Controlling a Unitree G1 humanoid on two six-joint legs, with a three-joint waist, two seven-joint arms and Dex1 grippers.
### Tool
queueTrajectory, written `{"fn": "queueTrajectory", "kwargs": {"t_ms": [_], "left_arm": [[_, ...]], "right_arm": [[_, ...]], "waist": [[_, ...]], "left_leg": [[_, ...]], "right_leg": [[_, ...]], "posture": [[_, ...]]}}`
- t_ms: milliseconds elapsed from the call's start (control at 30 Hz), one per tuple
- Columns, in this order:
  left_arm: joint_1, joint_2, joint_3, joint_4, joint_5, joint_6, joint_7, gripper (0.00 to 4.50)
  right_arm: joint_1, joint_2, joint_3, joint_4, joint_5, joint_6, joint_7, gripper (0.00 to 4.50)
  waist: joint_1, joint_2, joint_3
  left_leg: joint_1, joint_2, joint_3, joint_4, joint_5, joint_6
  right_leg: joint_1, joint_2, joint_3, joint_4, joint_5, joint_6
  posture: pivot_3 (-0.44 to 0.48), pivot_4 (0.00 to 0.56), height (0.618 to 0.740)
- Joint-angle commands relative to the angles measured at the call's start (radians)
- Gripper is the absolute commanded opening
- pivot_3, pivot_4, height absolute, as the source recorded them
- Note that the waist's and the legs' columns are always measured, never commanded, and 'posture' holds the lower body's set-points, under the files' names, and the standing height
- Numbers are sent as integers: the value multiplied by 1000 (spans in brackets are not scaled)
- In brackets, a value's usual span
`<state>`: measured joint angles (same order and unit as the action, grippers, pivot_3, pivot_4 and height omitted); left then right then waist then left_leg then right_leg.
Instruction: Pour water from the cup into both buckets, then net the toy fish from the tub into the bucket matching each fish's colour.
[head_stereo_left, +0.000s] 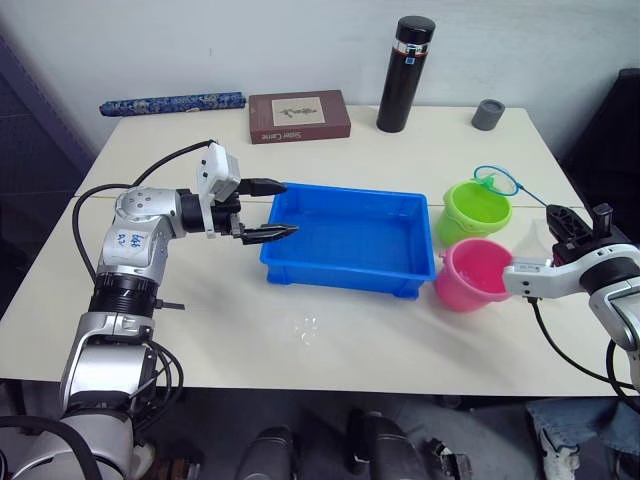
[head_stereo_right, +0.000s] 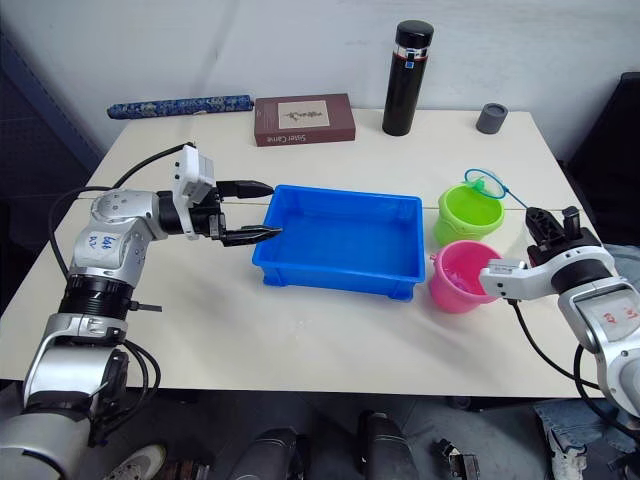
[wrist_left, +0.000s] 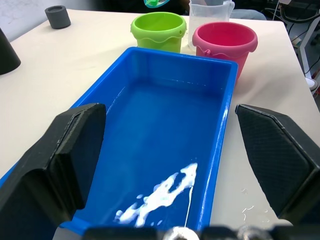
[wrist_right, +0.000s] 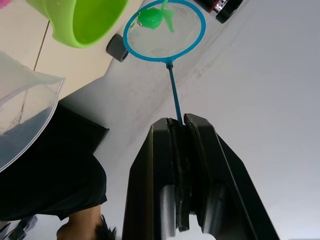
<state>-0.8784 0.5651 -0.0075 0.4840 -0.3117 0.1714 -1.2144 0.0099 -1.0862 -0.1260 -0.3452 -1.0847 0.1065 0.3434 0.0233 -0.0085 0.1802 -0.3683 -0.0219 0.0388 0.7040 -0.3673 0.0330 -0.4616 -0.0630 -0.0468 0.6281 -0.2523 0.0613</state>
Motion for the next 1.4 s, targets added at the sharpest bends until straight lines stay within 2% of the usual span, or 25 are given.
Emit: {"fn": "queueTrajectory", "kwargs": {"t_ms": [33, 533, 700, 867, 933, 1100, 1167, 1267, 1400], "left_arm": [[3, 6, 21, -29, -8, -13, 1, 4473], [8, 10, 27, -33, -8, -13, 7, 4473], [4, 10, 29, -30, -9, -11, 7, 4473], [-1, 19, 39, -38, -23, 12, -4, 4473], [12, 35, 40, -77, -50, 47, -42, 4473], [34, 92, 58, -158, -94, 104, -100, 4473], [43, 112, 70, -185, -109, 124, -104, 4473], [97, 182, 124, -278, -169, 209, -115, 4473], [162, 247, 181, -384, -255, 334, -104, 4473]], "right_arm": [[-8, 10, -35, -13, -9, -3, -10, 0], [-33, 11, -41, 11, -45, -2, -43, 0], [-28, 28, -47, -1, -8, -10, -36, 0], [-125, 163, -100, -23, 331, 71, 150, 0], [-194, 205, -119, -34, 525, 95, 256, 0], [-338, 220, -125, -36, 860, 201, 482, 0], [-381, 212, -120, -36, 943, 255, 537, 0], [-539, 228, -84, 4, 1148, 407, 658, 0], [-639, 219, -38, 49, 1299, 513, 763, 0]], "waist": [[0, 0, 0], [0, 0, 0], [-1, 0, 0], [-4, 0, 0], [-6, 0, 0], [-15, 0, 0], [-21, 0, 0], [-24, 0, 0], [-27, 0, 0]], "left_leg": [[0, 0, 0, 0, 0, 0], [0, 0, 0, 0, 0, 0], [0, 0, 0, 1, 0, 0], [0, 0, 0, 2, 0, 0], [0, 1, 0, 3, 0, 0], [0, 2, -1, 4, 0, 0], [0, 2, -1, 4, 0, 0], [0, 2, -2, 4, 0, 0], [0, 3, -3, 4, 0, 0]], "right_leg": [[0, 0, 0, 0, 0, 0], [0, 0, 0, 1, 0, 0], [0, 0, 0, 1, 0, 0], [1, 1, 0, 1, 0, 0], [1, 1, 0, 1, 0, 0], [1, -1, 0, 2, 0, 0], [1, -1, 0, 2, 0, 0], [1, -2, 0, 2, 0, 0], [0, -3, 0, 2, 0, 0]], "posture": [[0, 150, 740], [0, 150, 740], [0, 150, 740], [0, 150, 740], [0, 150, 740], [0, 150, 740], [0, 150, 740], [0, 150, 740], [0, 150, 740]]}}
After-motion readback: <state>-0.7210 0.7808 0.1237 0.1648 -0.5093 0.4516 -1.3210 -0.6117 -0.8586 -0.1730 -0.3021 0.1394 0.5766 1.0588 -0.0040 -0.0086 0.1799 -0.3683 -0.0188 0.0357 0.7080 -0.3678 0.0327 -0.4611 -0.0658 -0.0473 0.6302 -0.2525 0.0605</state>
